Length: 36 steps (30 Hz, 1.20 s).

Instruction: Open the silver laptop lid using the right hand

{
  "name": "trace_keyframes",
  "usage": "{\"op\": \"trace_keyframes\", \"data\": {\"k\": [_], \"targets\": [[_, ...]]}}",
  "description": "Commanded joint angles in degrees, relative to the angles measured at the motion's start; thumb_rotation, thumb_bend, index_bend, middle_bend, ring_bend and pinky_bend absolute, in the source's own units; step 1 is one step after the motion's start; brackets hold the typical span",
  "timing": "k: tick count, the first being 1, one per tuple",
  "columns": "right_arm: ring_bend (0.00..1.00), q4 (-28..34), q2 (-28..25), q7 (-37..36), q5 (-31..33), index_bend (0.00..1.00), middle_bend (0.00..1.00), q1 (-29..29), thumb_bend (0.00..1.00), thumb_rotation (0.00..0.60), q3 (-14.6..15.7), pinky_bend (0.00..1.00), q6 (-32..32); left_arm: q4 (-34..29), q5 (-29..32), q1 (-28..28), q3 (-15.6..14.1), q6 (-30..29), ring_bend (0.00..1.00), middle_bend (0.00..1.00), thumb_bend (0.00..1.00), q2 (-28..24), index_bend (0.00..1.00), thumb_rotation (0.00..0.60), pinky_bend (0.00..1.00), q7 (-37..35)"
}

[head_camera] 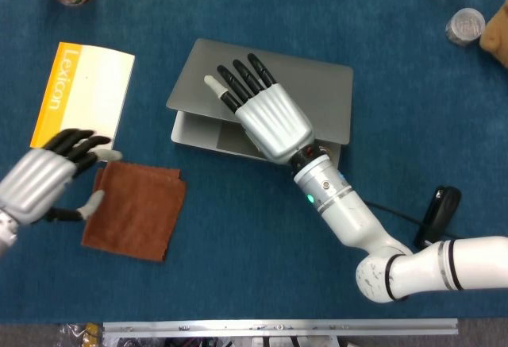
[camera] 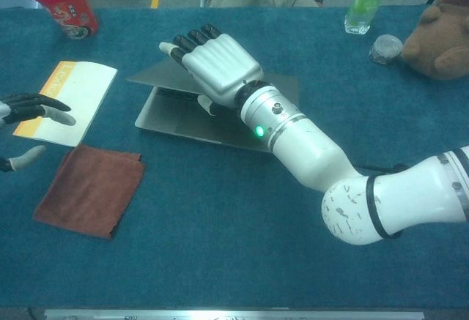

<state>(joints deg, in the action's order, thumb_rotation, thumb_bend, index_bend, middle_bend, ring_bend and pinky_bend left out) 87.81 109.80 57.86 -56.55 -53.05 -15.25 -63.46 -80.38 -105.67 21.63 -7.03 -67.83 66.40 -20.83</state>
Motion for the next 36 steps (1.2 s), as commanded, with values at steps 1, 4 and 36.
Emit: {"op": "trace_keyframes", "data": {"k": [1, 4, 36], "targets": [[0.00, 0.3, -0.3, 0.2, 0.3, 0.03, 0.07, -0.1, 0.36, 0.600, 0.0, 0.04, -0.3, -0.4, -1.0, 2.2, -0.1, 1.8, 0.07, 0.11, 0.46, 1.3, 0.19, 0.327, 0.08, -0.2], [0.00, 0.6, -0.7, 0.4, 0.6, 0.03, 0.07, -0.4, 0.36, 0.600, 0.0, 0.04, -0.7, -0.5, -1.2, 4.1, -0.2, 3.5, 0.06, 0.11, 0.46, 2.2, 0.19, 0.324, 0.08, 0.0], [0.00, 1.5, -2.1, 0.3, 2.0, 0.03, 0.07, -2.0, 0.36, 0.600, 0.3, 0.04, -3.4, 2.6, 4.8, 16.1, -1.2, 16.8, 0.03, 0.06, 0.46, 13.0, 0.14, 0.321, 0.08, -1.6]]}}
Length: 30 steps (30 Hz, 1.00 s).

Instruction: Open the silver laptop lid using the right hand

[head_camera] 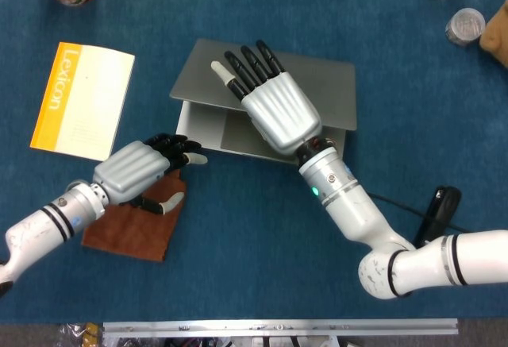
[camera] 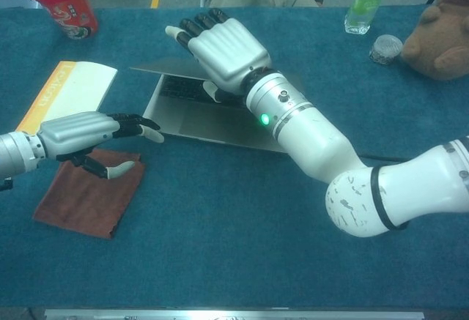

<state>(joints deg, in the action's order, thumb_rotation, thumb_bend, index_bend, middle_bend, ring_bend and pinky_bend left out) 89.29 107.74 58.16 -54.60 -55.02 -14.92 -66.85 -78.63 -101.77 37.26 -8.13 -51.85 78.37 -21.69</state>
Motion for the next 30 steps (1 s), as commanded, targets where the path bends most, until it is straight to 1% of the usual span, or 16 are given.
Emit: {"op": "trace_keyframes", "data": {"k": [1, 5, 18, 25, 30], "targets": [[0.00, 0.0, 0.0, 0.0, 0.0, 0.03, 0.07, -0.1, 0.36, 0.600, 0.1, 0.04, -0.1, 1.2, 1.3, 0.6, 0.0, 1.1, 0.03, 0.06, 0.46, 1.6, 0.14, 0.322, 0.08, -1.0], [0.00, -0.1, -0.1, -0.2, 0.2, 0.03, 0.07, -0.2, 0.36, 0.600, 0.2, 0.04, -0.1, 2.4, 2.6, 1.3, 0.2, 1.8, 0.03, 0.06, 0.46, 3.1, 0.14, 0.321, 0.08, -1.6], [0.00, -0.9, -0.3, -0.9, 0.3, 0.03, 0.07, -0.4, 0.36, 0.600, 0.3, 0.04, -0.4, 2.2, 4.4, 2.4, -0.9, 3.0, 0.03, 0.06, 0.46, 3.7, 0.14, 0.318, 0.08, -1.1], [0.00, -1.1, -1.1, -1.5, 0.3, 0.03, 0.07, -0.5, 0.36, 0.600, -0.6, 0.04, -1.0, 2.3, 5.0, 2.6, -1.2, 3.2, 0.03, 0.06, 0.46, 4.4, 0.14, 0.311, 0.08, 0.0], [0.00, -1.1, -2.2, -2.1, 0.6, 0.03, 0.07, -0.5, 0.37, 0.600, -1.9, 0.04, -1.5, 2.1, 5.5, 2.8, -1.2, 3.3, 0.03, 0.06, 0.46, 4.6, 0.14, 0.303, 0.08, 0.7]]}}
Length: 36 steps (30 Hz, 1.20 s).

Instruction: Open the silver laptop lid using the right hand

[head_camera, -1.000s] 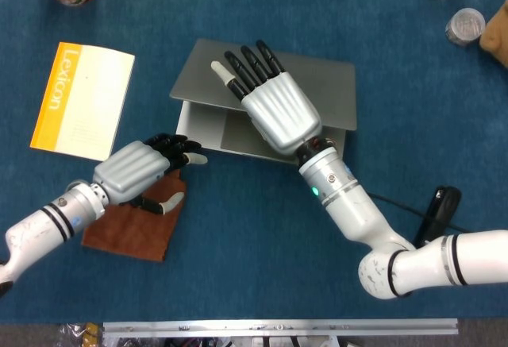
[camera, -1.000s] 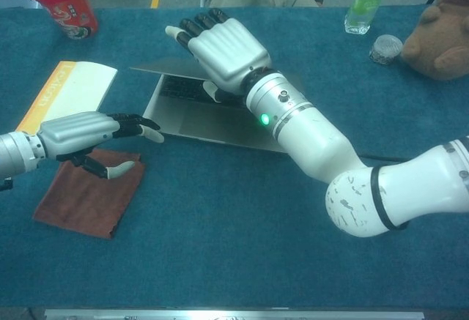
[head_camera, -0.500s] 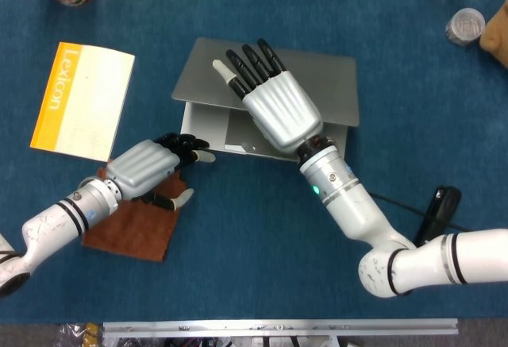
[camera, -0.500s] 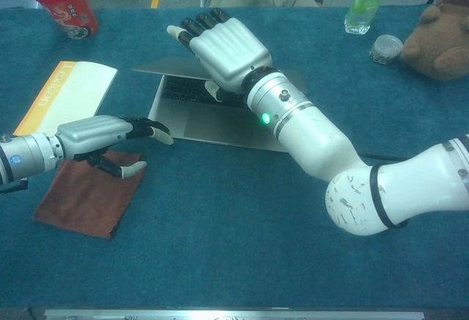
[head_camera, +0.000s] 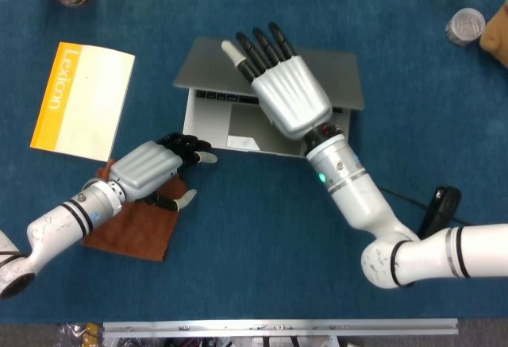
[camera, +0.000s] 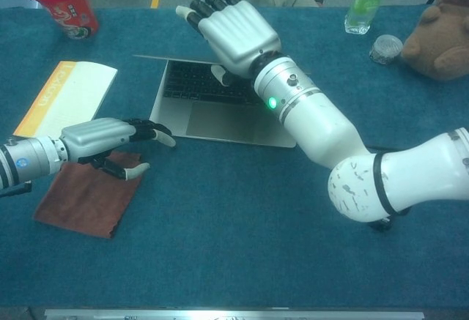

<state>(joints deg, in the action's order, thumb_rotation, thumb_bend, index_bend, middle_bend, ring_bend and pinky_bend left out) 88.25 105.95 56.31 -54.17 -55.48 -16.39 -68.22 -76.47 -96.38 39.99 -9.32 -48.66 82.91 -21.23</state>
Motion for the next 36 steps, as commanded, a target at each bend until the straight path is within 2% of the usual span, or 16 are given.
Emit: {"op": "trace_keyframes", "data": {"k": [1, 15, 21, 36], "targets": [[0.00, -0.1, -0.6, -0.4, 0.3, 0.03, 0.07, 0.0, 0.36, 0.600, -0.6, 0.04, -0.2, -0.1, 0.2, 0.1, -0.1, 0.1, 0.03, 0.06, 0.46, 0.1, 0.14, 0.301, 0.08, 0.3], [0.00, -1.9, -4.6, -2.3, 2.1, 0.03, 0.07, -0.1, 0.36, 0.600, -4.2, 0.04, -1.0, -0.4, 1.2, 0.3, -0.5, 0.4, 0.03, 0.06, 0.46, 0.2, 0.14, 0.284, 0.08, 1.5], [0.00, -5.3, -6.2, -3.8, 3.9, 0.03, 0.07, -0.8, 0.36, 0.600, -6.3, 0.04, -0.2, -0.8, 1.8, 0.4, -0.4, 0.4, 0.03, 0.06, 0.46, 0.0, 0.14, 0.284, 0.08, 2.0], [0.00, -17.6, -6.0, -7.4, 6.8, 0.03, 0.07, -3.8, 0.36, 0.600, -8.3, 0.04, 3.5, -1.8, 2.9, 0.1, -0.3, 0.3, 0.03, 0.06, 0.46, -0.6, 0.14, 0.279, 0.08, 3.4]]}}
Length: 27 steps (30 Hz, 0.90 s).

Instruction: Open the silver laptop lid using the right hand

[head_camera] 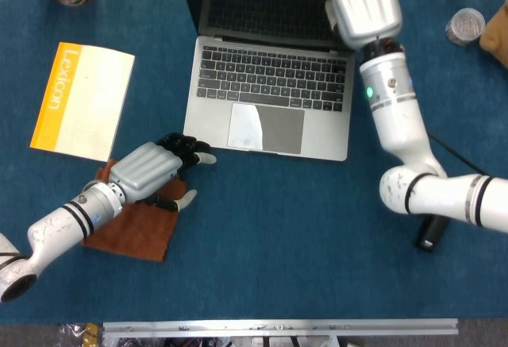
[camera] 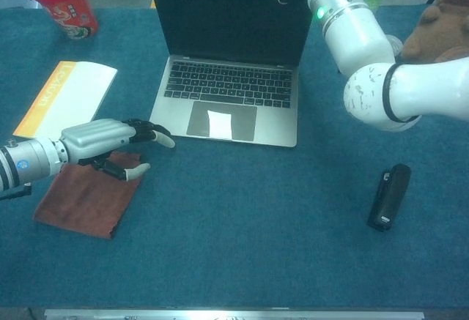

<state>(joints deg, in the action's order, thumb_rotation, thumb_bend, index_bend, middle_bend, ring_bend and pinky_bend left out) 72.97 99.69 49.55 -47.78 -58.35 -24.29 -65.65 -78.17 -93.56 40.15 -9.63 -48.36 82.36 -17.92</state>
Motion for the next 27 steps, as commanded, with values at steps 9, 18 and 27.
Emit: {"op": "trace_keyframes", "data": {"k": [9, 18, 27], "targets": [[0.00, -9.2, 1.3, -1.9, 2.4, 0.03, 0.07, -2.4, 0.36, 0.600, -1.3, 0.04, 2.5, -0.4, 0.5, -0.3, 0.0, -0.1, 0.03, 0.06, 0.46, -0.4, 0.14, 0.279, 0.08, 0.5], [0.00, -6.9, -0.4, -5.6, 0.4, 0.03, 0.07, -2.3, 0.36, 0.600, -1.8, 0.04, 1.6, -1.3, 0.8, -0.6, 0.7, -1.4, 0.03, 0.06, 0.46, -1.4, 0.14, 0.278, 0.08, 1.4], [0.00, 3.3, -4.6, -6.3, 1.7, 0.03, 0.07, 0.1, 0.36, 0.600, -1.5, 0.04, 0.8, -5.4, 2.0, -1.7, 2.2, -4.7, 0.02, 0.06, 0.46, -5.6, 0.14, 0.280, 0.08, 3.4]]}}
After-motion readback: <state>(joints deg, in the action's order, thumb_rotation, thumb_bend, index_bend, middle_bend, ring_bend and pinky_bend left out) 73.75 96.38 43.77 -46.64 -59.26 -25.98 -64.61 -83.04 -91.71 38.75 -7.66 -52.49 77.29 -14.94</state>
